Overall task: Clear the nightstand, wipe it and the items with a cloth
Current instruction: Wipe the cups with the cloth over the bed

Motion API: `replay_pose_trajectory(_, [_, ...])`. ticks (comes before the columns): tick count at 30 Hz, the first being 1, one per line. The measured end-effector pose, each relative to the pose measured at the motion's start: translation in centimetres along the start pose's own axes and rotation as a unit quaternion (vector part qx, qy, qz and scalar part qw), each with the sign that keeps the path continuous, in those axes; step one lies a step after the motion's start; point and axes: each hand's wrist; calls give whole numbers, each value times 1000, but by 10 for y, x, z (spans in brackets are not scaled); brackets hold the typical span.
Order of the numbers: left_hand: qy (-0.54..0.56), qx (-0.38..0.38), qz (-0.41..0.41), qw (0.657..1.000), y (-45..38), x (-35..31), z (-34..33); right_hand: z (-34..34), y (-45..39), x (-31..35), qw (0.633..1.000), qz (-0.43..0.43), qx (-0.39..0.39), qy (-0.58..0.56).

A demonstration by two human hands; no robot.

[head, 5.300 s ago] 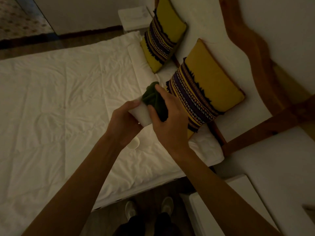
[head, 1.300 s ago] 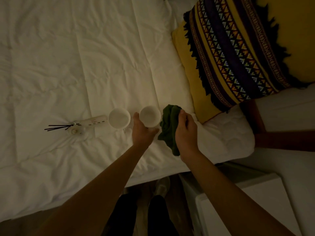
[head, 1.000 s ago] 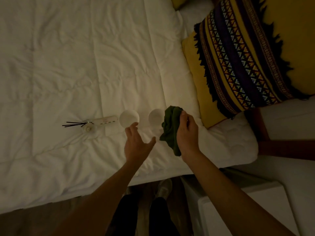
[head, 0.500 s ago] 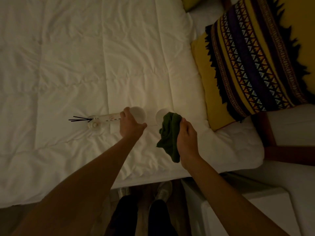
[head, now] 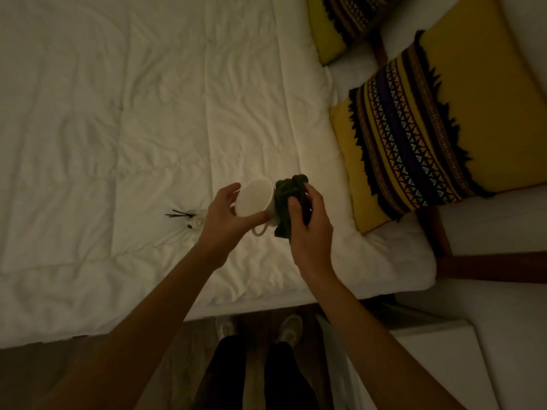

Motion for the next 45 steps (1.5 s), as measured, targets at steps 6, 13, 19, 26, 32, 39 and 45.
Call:
replay_pose_trajectory(6, [91,48,3,995,33,-69,13,13,26,52,992,124,-27,11])
replay_pose_trajectory(13, [111,100,19,989,74,-97,-9,28,55,73,983,154,-98,-34])
replay_pose_trajectory(19, [60,241,-28,968,94,-109,-19,56,58,77,971,-54,-82,-218])
replay_pose_trajectory(26, [15,320,12,947,87,-120,-50,82,53,74,948,-93,-79,-293])
replay_pose_trajectory(32, [-52,241,-26,969,81,-122,-59,88,58,71,974,1,-159,-161])
replay_pose_trajectory(39, [-39,207,-19,977,83,-121,-74,83,60,72,979,87,-149,-109])
replay_pose_trajectory(45, [44,262,6,964,83,-114,-68,94,50,78,980,-19,-61,-191])
Point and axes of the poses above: each hand's wrist, its own y-axis away from the middle knuckle, its own z-axis out of the back of the hand, x = y × z, and after that the axes turned 6 degrees about y, right-handed
